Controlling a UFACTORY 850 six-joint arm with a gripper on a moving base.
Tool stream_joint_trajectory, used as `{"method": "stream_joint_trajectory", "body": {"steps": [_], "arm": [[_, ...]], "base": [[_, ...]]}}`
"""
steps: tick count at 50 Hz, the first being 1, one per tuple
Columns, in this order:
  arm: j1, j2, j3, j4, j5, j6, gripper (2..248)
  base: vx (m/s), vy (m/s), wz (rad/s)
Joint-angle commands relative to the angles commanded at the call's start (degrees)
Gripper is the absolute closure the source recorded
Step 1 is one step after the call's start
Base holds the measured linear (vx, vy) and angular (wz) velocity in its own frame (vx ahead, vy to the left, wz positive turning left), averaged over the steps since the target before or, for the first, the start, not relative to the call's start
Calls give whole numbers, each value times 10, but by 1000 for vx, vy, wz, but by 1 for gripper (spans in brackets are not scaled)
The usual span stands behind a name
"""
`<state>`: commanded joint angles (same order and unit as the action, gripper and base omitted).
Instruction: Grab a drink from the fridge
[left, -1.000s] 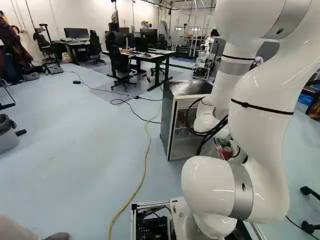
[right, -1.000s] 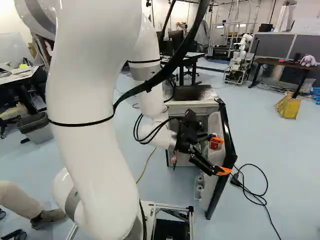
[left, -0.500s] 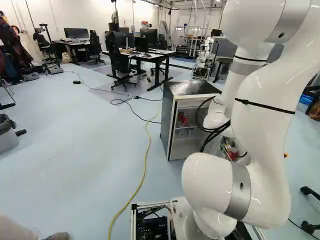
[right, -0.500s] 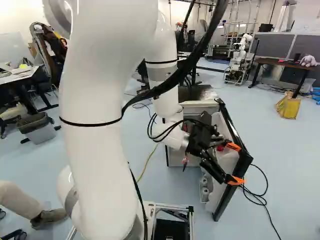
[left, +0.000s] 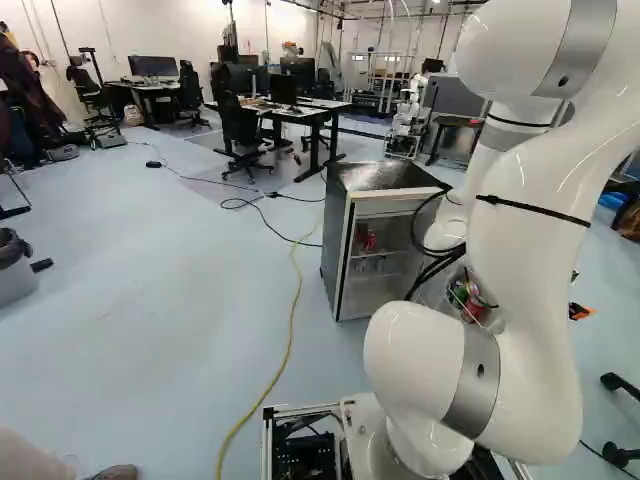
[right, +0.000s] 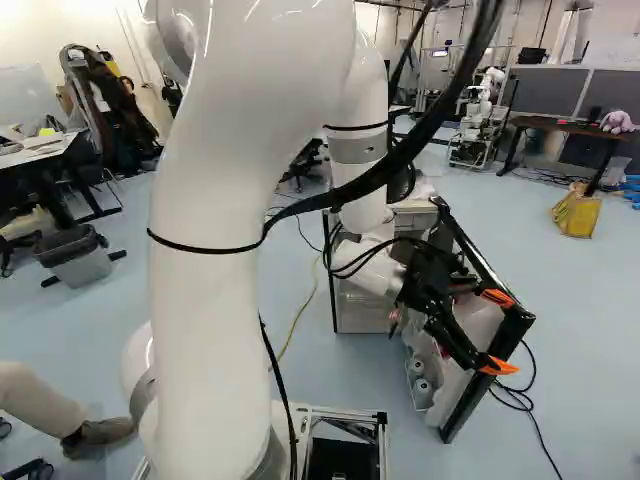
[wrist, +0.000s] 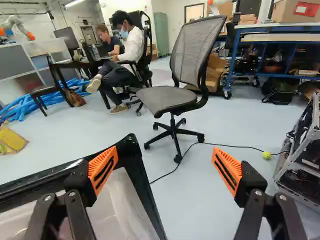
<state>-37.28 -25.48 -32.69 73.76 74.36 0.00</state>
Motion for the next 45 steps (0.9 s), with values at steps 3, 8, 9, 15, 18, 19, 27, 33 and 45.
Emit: {"method": "stream_joint_trajectory", "body": {"steps": [3, 8, 9, 15, 18, 19, 27, 33, 45], "arm": [[-6, -6, -10, 0, 0, 0, 3], [-16, -17, -27, 0, 0, 0, 3], [-18, -19, -30, 0, 0, 0, 3], [-29, -31, -51, 0, 0, 0, 3], [-35, -37, -61, 0, 0, 0, 3], [-37, -39, -64, 0, 0, 0, 3], [-50, -56, -92, 0, 0, 0, 3], [-60, -69, -112, 0, 0, 0, 3], [-69, -80, -131, 0, 0, 0, 3]], "base": [[0, 0, 0], [0, 0, 0], [0, 0, 0], [0, 0, 0], [0, 0, 0], [0, 0, 0], [0, 0, 0], [0, 0, 0], [0, 0, 0]]}}
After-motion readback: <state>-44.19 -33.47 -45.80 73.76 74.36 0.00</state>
